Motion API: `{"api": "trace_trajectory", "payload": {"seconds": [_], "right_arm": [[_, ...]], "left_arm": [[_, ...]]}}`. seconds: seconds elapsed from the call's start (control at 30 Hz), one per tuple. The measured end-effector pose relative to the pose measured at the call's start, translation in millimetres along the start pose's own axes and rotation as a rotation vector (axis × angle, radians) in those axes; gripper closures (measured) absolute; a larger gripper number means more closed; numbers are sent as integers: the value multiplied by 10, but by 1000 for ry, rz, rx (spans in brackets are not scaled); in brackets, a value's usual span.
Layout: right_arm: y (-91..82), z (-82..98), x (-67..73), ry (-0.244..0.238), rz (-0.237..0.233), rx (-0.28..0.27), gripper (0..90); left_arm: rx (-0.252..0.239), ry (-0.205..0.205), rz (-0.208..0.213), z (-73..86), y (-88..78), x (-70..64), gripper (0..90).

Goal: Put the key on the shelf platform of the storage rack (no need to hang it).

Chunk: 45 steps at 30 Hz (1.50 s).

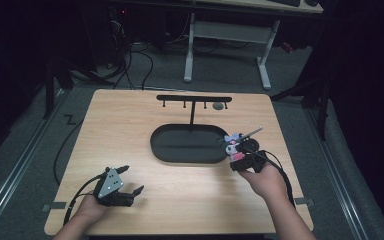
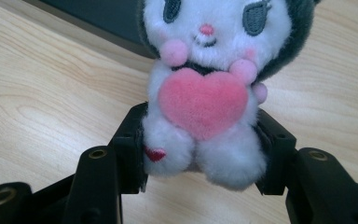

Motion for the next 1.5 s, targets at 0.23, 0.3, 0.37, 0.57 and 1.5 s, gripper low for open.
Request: {"api": "trace_trajectory", "payload": {"seconds": [0.23, 0.3, 0.37, 0.57, 1.5], "right_arm": [[72, -106, 71, -21, -17, -1, 474], [85, -136, 95, -15, -21, -2, 474], [94, -170, 102, -18, -23, -7, 474], [111, -266, 125, -22, -30, -10, 474], [627, -682, 285, -7, -55, 2, 474]], "left_arm": [[-2, -8, -3, 1, 0, 8, 154], [-3, -11, -4, 1, 4, 12, 154], [-1, -14, -4, 1, 7, 18, 154], [0, -13, -7, 2, 2, 15, 154], [-1, -1, 6, 0, 0, -1, 154]]}}
Point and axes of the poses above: each handheld gripper's, and its own axes: y roughly forward along the jaws, z roughly out of its underside, x roughly to its left, the point moved 4 cm from there along y, roughly forward along the jaws, and after that the axes turned 10 degrees about -x, right-handed, at the moved point
